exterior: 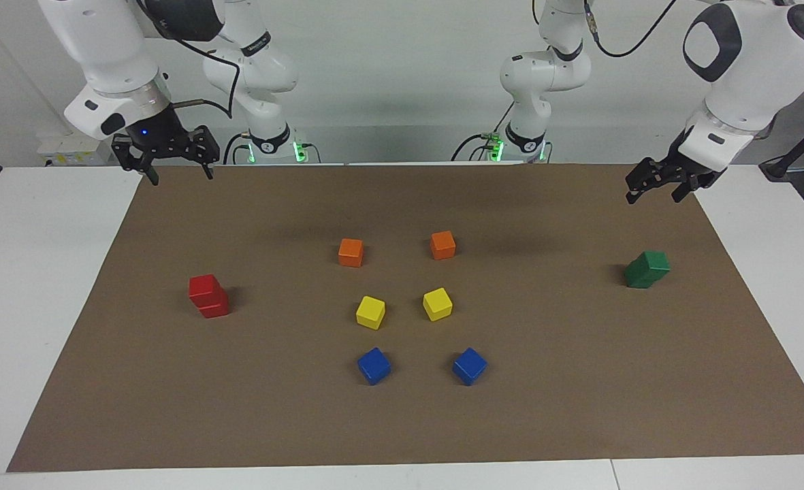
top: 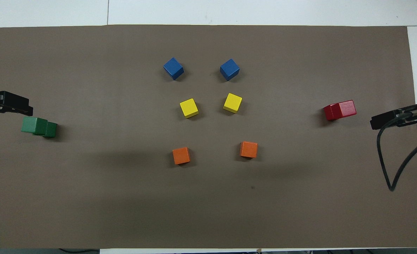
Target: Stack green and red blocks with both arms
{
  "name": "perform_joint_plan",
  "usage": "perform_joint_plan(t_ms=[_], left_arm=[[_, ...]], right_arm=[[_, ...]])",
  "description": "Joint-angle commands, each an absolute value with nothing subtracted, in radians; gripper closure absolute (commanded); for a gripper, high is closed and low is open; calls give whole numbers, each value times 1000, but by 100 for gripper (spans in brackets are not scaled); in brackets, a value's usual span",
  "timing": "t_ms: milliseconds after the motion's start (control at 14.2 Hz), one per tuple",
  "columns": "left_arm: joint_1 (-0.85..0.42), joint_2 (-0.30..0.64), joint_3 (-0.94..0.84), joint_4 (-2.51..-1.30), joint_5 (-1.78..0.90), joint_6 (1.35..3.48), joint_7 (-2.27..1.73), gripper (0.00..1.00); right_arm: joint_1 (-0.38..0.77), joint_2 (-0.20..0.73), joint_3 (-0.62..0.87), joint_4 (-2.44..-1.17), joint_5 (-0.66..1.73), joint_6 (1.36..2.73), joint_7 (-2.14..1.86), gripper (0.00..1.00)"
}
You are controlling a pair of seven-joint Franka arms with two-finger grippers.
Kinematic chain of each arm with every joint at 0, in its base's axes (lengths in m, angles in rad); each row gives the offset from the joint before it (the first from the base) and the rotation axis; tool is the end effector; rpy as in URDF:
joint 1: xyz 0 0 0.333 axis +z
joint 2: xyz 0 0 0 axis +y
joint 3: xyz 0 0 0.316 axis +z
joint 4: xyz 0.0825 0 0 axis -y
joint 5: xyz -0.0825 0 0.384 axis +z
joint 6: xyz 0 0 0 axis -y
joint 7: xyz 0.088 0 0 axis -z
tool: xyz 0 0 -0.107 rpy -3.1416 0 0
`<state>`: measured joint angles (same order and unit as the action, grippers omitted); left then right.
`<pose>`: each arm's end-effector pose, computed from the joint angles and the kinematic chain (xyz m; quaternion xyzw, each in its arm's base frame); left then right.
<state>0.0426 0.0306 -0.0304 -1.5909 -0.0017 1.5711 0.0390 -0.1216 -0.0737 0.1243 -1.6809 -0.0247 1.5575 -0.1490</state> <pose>0.5623 0.0069 0.5980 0.9996 -0.0134 -0.0251 0.0020 0.5285 0.0011 0.6112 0.9967 0.0756 -0.0263 0.0150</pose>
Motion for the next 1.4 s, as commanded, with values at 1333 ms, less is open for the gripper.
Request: perform_joint_plan(t_ms=[1333], left_arm=[[92,-28,-107,-1586,9,1563,14,0]], right_arm=[[-133,-29,121,-1652,9,1555,-72,1]])
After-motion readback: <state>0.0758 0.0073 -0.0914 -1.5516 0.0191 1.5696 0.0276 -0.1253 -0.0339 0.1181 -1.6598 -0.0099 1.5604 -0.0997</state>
